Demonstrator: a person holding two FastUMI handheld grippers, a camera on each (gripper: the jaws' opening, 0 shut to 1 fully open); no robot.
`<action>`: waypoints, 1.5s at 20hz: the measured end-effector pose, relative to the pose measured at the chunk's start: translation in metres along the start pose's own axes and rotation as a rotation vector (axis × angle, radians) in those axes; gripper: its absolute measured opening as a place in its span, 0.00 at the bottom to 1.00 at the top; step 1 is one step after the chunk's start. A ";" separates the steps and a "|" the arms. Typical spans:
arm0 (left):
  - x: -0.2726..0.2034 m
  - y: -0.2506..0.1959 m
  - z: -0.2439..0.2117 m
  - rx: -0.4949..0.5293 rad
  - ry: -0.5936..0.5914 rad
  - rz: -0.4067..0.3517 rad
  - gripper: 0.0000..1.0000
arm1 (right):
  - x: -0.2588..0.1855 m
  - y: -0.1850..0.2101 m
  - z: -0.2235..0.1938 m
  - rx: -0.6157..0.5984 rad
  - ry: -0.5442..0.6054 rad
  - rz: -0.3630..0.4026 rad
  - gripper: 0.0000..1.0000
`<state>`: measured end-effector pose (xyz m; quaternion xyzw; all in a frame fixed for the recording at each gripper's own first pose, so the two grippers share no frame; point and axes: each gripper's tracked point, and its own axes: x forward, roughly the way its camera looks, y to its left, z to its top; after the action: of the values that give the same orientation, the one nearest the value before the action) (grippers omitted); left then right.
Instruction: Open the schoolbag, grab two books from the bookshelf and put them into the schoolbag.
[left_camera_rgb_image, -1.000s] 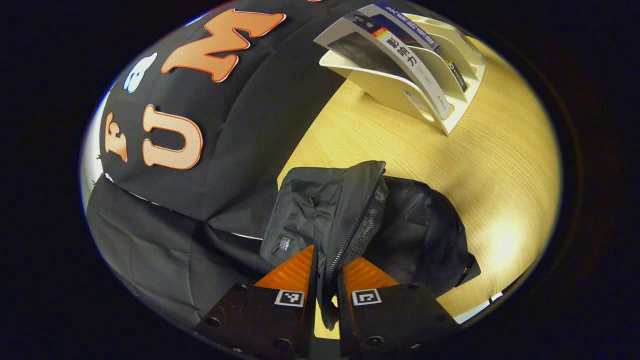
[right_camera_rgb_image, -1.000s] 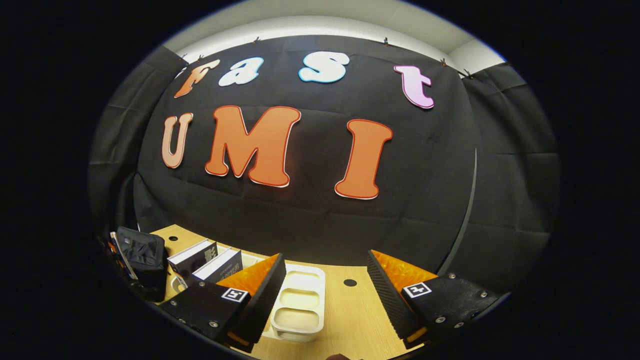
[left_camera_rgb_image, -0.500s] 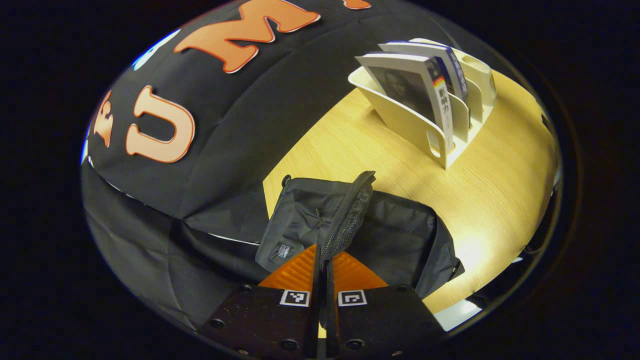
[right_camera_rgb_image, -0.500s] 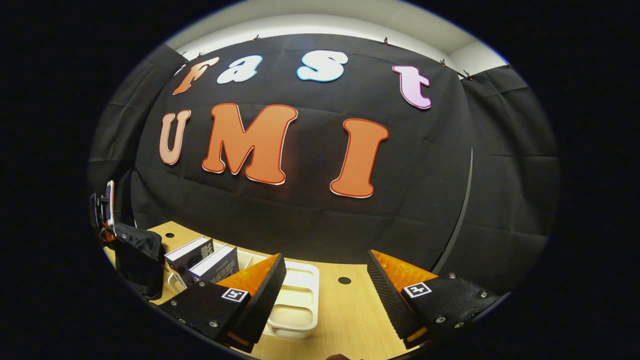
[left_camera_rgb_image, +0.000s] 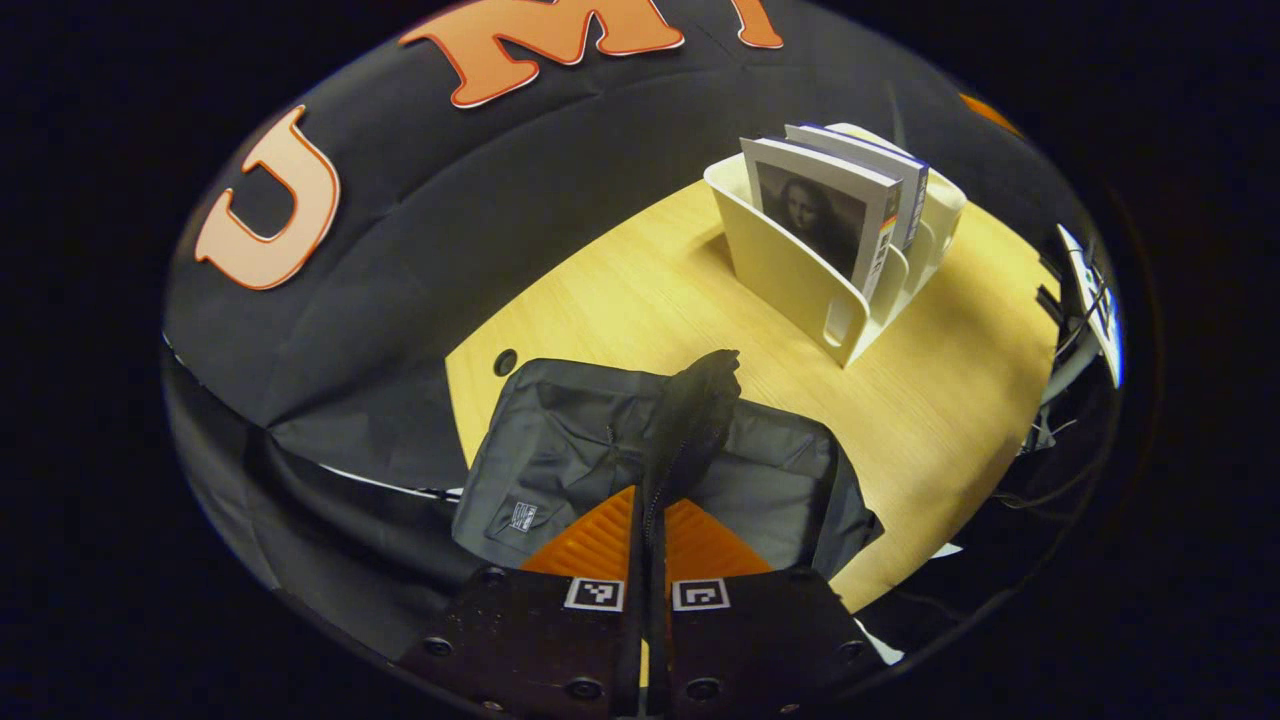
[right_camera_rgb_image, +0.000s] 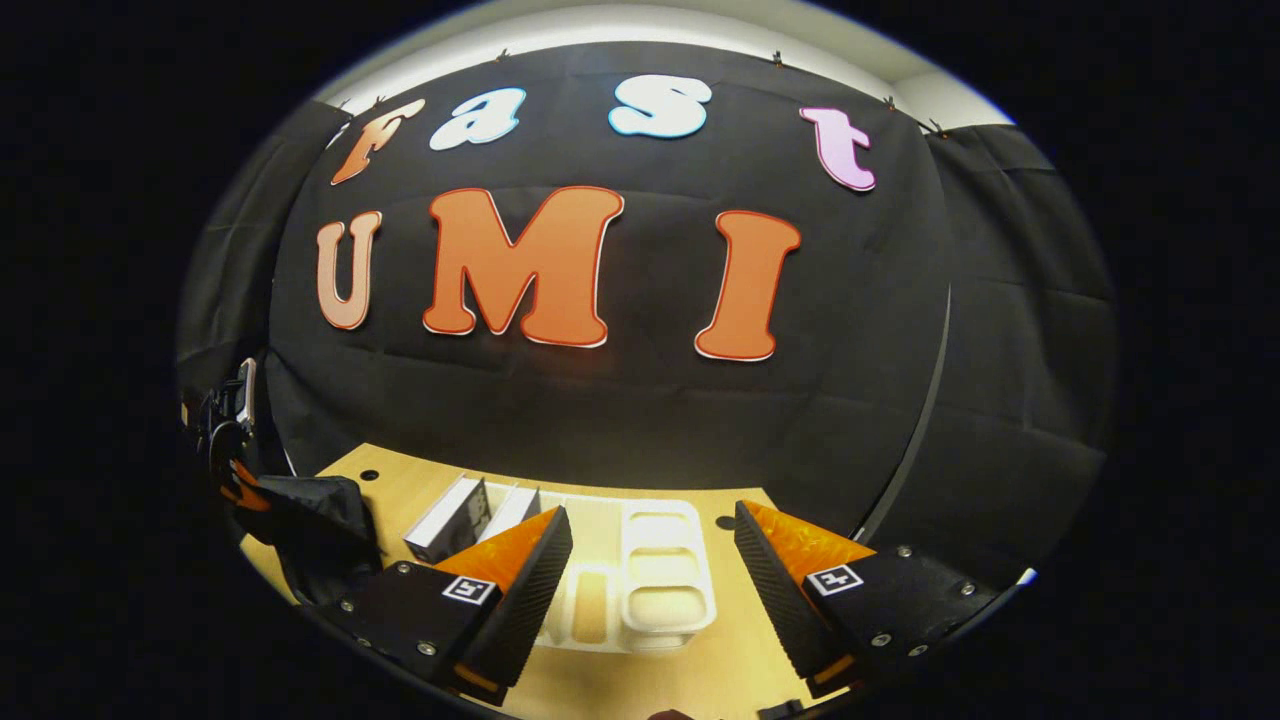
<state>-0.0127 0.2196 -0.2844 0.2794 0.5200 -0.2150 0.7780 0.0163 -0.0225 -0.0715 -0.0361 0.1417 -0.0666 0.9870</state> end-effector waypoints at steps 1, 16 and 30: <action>-0.002 0.005 0.001 0.012 0.001 -0.038 0.04 | -0.002 0.015 0.004 0.010 0.014 0.002 0.97; -0.029 0.052 0.033 0.129 -0.012 -0.285 0.04 | 0.008 0.163 -0.005 0.095 0.456 0.186 0.97; -0.021 0.057 0.044 0.076 0.061 -0.260 0.04 | 0.120 0.205 -0.077 0.020 0.884 0.296 0.87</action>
<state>0.0462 0.2345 -0.2395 0.2453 0.5666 -0.3249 0.7164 0.1329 0.1587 -0.1963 0.0258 0.5518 0.0646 0.8311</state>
